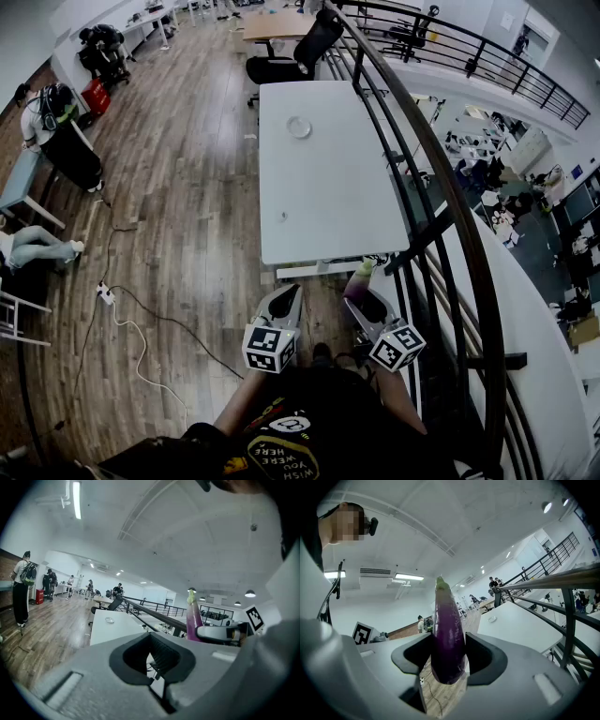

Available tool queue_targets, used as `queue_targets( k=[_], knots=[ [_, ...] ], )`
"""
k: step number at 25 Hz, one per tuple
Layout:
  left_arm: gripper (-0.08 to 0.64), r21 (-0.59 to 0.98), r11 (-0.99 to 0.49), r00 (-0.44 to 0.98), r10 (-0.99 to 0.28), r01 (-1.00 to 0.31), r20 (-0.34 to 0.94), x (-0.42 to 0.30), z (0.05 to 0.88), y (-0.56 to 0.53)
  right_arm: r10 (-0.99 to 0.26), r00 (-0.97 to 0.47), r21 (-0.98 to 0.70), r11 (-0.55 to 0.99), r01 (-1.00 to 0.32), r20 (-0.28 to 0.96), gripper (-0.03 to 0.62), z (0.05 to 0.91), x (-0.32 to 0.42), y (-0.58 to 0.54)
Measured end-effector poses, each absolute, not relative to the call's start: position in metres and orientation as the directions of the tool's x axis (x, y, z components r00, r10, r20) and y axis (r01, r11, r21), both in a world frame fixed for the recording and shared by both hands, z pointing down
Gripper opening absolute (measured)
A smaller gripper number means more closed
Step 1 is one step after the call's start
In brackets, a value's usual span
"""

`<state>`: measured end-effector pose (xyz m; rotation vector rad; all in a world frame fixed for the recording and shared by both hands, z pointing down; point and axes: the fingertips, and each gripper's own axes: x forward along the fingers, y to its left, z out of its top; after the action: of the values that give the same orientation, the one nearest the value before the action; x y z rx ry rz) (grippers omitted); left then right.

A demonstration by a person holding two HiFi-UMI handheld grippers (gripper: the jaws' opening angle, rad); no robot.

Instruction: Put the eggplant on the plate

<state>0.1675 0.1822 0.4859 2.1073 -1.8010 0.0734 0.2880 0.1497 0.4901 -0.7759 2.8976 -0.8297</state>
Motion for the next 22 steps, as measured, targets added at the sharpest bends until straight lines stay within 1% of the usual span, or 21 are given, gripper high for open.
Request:
queue_targets(
  k=[3,12,18,22],
  knots=[
    [0.005,0.249,-0.137,0.204,-0.941,-0.959,0.269,0.169,0.491,0.18,-0.471,-0.876,-0.502,0.736,-0.455,0.103,0.225,0.487,0.285,0.148],
    [0.005,0.253,-0.141,0.21,-0.938,-0.957,0.274,0.16,0.497,0.184,-0.471,-0.876,-0.479,0.748,-0.459,0.104,0.225,0.489,0.275,0.149],
    [0.005,0.258,-0.138,0.209,-0.939,-0.956,0.273,0.147,0.5,0.187,-0.444,-0.892,-0.49,0.761,-0.424,0.081,0.229,0.488,0.258,0.154],
    [0.005,0.26,-0.136,0.205,-0.944,-0.956,0.26,0.13,0.497,0.187,-0.46,-0.886,-0.479,0.764,-0.432,0.065,0.227,0.49,0.241,0.153]
  ],
)
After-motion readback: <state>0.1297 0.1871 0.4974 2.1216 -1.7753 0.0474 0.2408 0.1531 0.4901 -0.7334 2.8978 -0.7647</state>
